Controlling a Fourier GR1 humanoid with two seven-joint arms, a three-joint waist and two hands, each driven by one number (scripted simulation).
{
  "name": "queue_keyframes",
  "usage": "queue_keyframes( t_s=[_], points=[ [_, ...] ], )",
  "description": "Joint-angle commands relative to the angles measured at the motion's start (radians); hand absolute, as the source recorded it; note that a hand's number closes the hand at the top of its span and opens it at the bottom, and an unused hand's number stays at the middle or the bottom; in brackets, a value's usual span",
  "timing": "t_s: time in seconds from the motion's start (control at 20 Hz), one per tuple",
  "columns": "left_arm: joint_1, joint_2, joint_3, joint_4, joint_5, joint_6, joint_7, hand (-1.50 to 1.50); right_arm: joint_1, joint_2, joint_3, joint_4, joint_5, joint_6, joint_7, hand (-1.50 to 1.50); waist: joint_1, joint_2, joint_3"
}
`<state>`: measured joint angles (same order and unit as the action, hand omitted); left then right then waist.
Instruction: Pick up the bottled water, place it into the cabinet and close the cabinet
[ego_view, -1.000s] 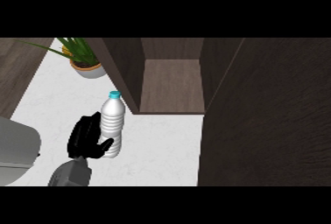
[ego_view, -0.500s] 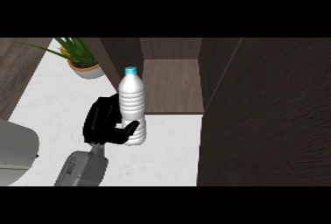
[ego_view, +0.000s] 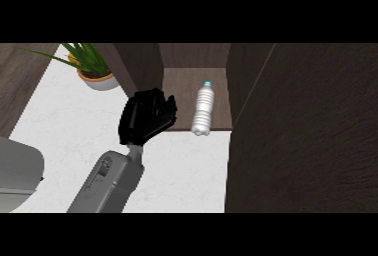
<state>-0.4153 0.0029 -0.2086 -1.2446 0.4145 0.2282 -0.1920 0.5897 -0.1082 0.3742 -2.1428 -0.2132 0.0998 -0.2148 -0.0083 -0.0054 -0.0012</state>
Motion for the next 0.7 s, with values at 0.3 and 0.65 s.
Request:
queue_keyframes(
  t_s=[0.3, 0.65],
  points=[
    [-0.289, -0.002, -0.047, 0.156, -0.107, 0.216, 0.063, 1.5, -0.049, -0.002, -0.035, 0.002, -0.045, 0.002, 0.021, -1.5, -0.023, 0.01, 0.002],
    [-0.357, 0.022, -0.062, 0.235, -0.158, 0.322, 0.1, 1.5, -0.069, 0.015, 0.009, 0.064, -0.016, 0.011, -0.004, -1.5, -0.051, 0.019, 0.002]
  ],
)
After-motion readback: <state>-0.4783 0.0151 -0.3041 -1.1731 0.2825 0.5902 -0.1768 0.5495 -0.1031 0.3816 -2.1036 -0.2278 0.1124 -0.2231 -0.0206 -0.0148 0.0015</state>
